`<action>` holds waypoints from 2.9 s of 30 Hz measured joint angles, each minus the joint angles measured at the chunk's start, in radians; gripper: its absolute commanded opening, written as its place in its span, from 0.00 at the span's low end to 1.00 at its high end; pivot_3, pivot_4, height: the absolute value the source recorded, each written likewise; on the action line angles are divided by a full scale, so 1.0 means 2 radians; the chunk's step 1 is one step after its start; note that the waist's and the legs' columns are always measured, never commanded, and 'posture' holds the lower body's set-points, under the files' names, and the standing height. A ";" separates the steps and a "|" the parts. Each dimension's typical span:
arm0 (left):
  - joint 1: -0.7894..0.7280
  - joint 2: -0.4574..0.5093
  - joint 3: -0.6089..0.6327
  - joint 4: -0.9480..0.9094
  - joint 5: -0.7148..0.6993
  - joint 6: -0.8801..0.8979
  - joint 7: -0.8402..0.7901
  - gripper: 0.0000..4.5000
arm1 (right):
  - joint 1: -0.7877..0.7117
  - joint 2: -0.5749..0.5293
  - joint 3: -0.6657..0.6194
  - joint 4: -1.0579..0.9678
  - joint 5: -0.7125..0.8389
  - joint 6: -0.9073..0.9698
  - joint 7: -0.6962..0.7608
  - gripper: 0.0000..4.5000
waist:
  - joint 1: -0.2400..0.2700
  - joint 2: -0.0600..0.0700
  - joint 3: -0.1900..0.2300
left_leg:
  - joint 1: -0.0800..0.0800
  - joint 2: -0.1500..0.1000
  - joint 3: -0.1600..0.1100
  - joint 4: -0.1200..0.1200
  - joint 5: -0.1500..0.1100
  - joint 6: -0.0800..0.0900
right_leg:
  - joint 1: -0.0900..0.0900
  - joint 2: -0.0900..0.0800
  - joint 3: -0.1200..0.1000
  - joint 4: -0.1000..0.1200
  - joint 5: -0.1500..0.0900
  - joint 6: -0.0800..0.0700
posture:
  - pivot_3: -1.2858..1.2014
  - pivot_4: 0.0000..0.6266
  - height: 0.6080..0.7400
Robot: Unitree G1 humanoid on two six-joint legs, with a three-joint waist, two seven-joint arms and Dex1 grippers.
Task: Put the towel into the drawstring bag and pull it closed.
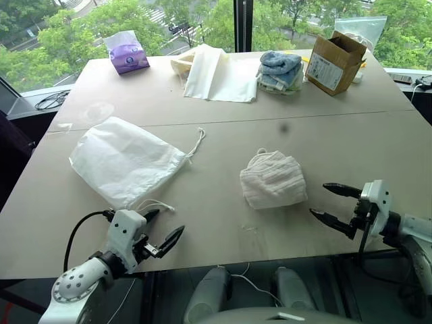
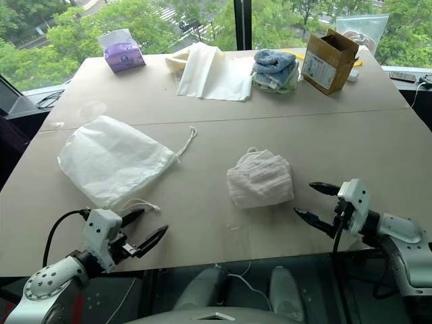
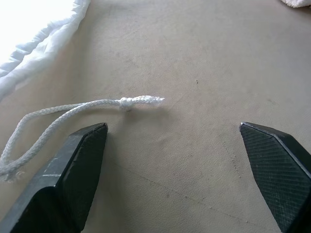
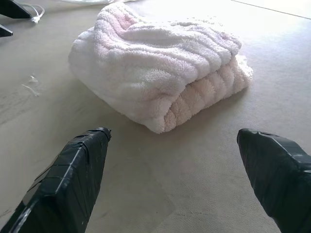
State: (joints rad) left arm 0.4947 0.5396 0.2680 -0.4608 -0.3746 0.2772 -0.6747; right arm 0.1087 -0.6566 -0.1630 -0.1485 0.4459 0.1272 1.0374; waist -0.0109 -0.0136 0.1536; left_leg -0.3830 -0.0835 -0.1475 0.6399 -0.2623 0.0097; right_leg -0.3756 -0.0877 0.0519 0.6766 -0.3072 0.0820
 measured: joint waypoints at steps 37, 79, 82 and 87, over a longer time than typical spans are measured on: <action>-0.106 0.003 -0.119 -0.131 0.272 0.149 0.314 1.00 | -0.206 -0.056 0.064 -0.211 0.149 0.223 -0.027 0.99 | 0.004 -0.001 0.002 | -0.003 0.000 -0.001 0.001 0.000 -0.001 | -0.002 0.000 -0.002 -0.002 0.000 0.000 | 0.52 0.24 1.00; -0.100 -0.054 -0.069 -0.020 0.330 0.010 0.274 1.00 | -0.189 -0.055 0.063 -0.212 0.137 0.216 -0.043 0.99 | 0.012 -0.001 0.001 | -0.005 -0.001 -0.003 0.002 0.001 -0.001 | -0.002 0.000 -0.004 -0.001 0.000 0.000 | 0.52 0.24 1.00; -0.104 -0.054 -0.060 -0.018 0.330 0.011 0.274 1.00 | -0.189 -0.054 0.063 -0.214 0.136 0.216 -0.046 0.99 | 0.012 -0.001 0.001 | -0.005 -0.001 -0.003 0.002 0.001 -0.001 | -0.002 0.000 -0.004 -0.001 0.000 0.000 | 0.52 0.24 1.00; -0.110 -0.055 -0.055 -0.017 0.329 0.011 0.271 1.00 | -0.189 -0.050 0.063 -0.216 0.134 0.216 -0.051 0.99 | 0.012 -0.001 0.001 | -0.005 -0.001 -0.003 0.002 0.001 -0.001 | -0.002 0.000 -0.004 -0.001 0.000 0.000 | 0.52 0.24 1.00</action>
State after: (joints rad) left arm 0.2753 0.4289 0.1571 -0.4956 0.2830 0.2997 -0.1318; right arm -0.2687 -0.7566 -0.0365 -0.5796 0.7141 0.5599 0.9351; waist 0.0130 -0.0160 0.1564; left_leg -0.3932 -0.0847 -0.1543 0.6448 -0.2612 0.0069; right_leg -0.3801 -0.0880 0.0436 0.6737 -0.3070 0.0822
